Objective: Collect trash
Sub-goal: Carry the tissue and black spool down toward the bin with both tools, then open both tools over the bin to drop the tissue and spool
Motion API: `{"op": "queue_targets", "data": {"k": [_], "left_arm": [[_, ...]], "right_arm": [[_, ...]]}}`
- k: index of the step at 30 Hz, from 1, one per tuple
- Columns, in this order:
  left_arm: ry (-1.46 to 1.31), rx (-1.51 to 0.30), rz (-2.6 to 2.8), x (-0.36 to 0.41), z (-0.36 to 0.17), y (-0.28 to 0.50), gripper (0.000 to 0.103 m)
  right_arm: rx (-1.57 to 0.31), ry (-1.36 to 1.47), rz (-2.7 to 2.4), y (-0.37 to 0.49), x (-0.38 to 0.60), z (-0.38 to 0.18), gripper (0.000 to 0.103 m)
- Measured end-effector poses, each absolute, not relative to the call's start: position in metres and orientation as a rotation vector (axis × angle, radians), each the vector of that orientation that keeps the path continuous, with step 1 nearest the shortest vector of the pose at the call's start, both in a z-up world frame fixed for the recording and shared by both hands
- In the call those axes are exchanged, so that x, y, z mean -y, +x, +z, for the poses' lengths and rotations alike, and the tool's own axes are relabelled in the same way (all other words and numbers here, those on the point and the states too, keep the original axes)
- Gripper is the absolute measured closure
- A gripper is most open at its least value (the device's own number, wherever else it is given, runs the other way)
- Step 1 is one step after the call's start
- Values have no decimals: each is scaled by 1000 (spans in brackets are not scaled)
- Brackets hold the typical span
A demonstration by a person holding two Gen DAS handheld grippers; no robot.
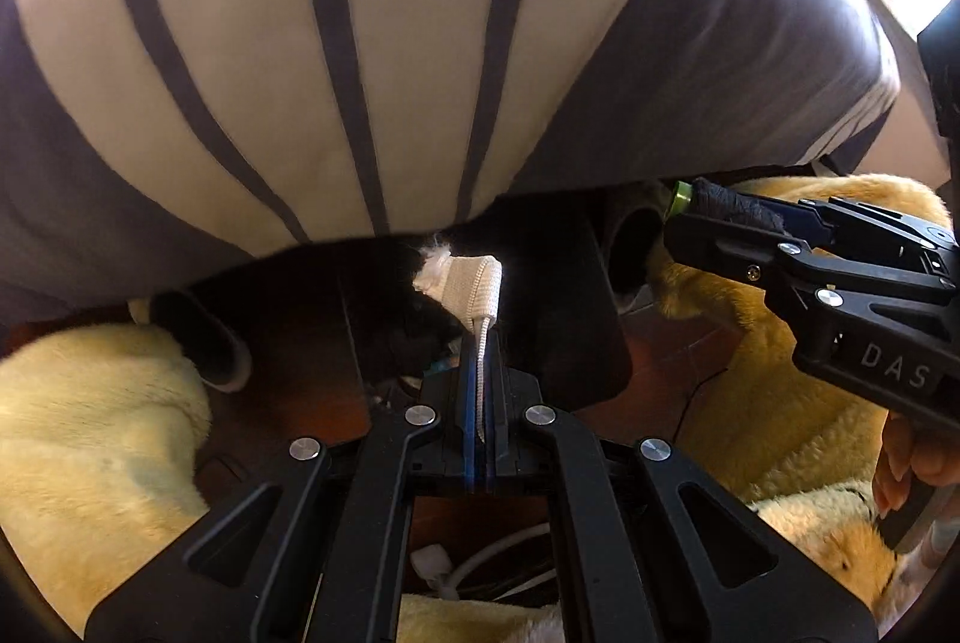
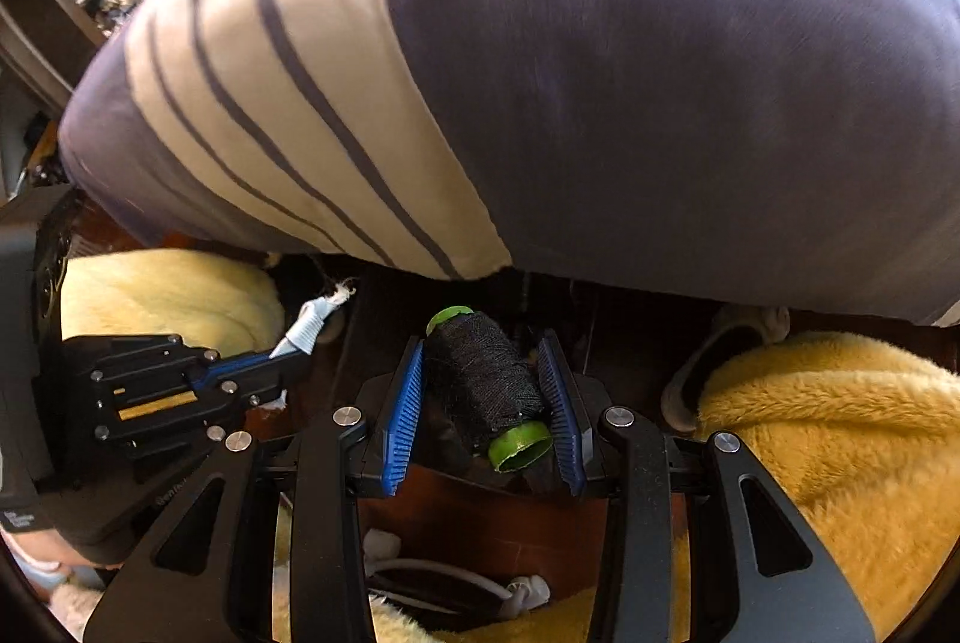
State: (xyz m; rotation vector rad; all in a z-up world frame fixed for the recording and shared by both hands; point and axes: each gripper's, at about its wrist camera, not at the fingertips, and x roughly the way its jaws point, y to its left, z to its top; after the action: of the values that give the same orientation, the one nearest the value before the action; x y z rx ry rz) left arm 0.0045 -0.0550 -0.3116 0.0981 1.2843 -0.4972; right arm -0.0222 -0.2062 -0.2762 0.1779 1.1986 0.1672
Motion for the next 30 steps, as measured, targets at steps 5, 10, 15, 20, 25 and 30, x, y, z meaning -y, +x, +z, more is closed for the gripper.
{"op": "queue_targets", "data": {"k": [5,10,15,20,25,30], "left_arm": [[84,-1341,-487,60,-335,11,103],[79,-1380,-492,65,-345,13,102],[86,-1389,-512,66,-348,14,92],[103,-1376,-484,63,-344,16,67],[132,-1315,-428,53,-321,17,40],[171,-1211,-378,45,-284,19,15]], "right_arm": [[-1242,189,135,-12,204,-300,64],[-1275,207,122,2,208,-312,62],[-1278,219,120,7,211,-313,62],[-1268,221,115,6,214,-309,45],[-1214,186,78,2,222,-287,19],[-1144,156,64,-4,228,-257,6]]}}
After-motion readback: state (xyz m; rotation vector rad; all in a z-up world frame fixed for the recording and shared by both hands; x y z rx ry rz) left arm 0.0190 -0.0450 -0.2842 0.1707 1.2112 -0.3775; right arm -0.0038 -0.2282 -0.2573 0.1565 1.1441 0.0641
